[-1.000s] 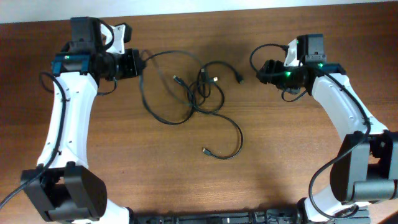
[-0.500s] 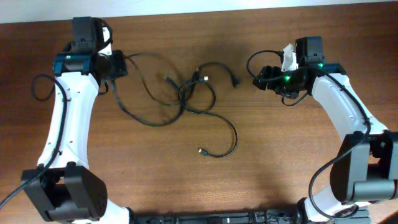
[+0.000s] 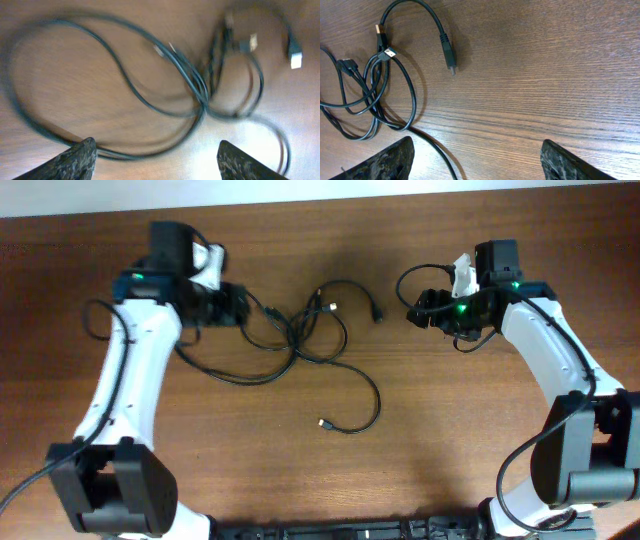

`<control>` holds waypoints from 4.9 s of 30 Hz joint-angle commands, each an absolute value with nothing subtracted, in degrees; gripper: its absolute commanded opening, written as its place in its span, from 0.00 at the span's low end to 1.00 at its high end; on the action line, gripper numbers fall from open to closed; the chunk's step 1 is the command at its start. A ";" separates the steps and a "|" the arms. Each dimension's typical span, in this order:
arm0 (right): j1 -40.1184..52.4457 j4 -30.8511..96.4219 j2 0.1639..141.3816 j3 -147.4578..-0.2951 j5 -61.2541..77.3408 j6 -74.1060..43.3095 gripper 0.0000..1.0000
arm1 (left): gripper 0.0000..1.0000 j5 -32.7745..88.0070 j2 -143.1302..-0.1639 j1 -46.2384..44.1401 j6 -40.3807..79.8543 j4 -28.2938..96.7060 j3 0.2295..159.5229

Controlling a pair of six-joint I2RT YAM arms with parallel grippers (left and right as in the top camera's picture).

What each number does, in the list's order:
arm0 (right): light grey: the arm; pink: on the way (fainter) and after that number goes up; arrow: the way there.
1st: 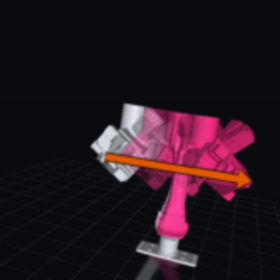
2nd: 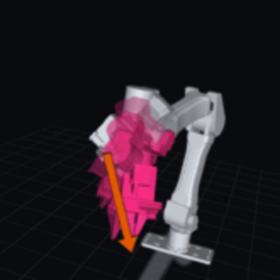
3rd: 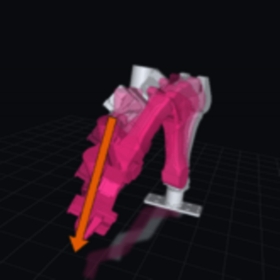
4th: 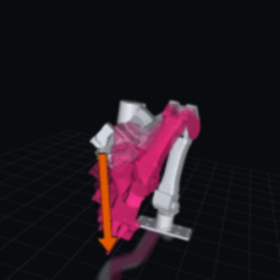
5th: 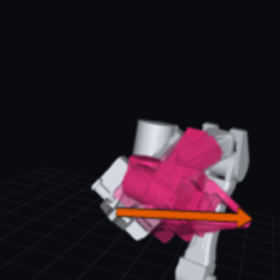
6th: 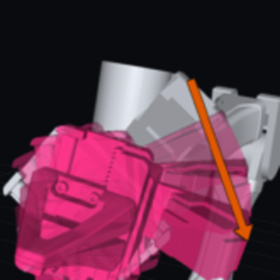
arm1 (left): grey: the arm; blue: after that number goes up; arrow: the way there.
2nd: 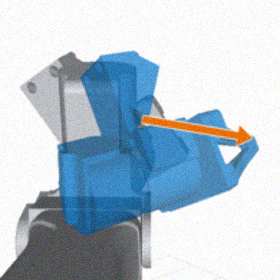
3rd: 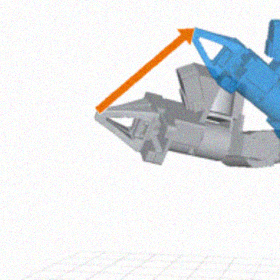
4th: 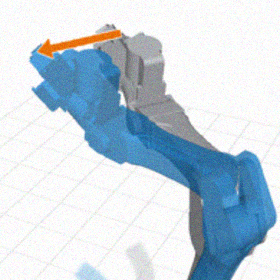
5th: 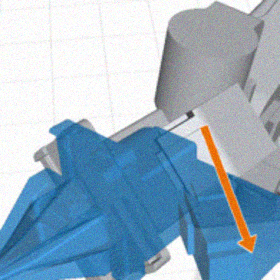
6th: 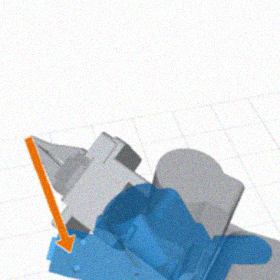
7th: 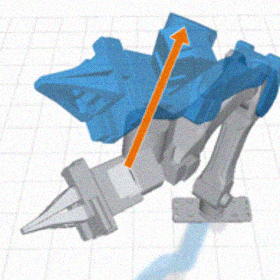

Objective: Untangle cables

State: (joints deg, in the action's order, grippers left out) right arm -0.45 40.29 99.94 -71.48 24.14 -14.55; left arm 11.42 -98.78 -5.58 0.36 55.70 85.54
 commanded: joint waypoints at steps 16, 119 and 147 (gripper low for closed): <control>-0.30 40.32 100.25 -71.90 24.82 -13.69 0.80 | 0.82 5.96 -99.61 -22.35 -17.72 34.83 63.20; 3.66 43.33 101.62 -71.96 10.02 -15.49 0.78 | 0.67 22.81 -116.49 -21.71 6.72 59.86 88.86; -5.61 47.92 101.62 -71.96 13.50 -12.38 0.81 | 0.45 -3.20 -122.13 -31.51 41.08 46.72 88.92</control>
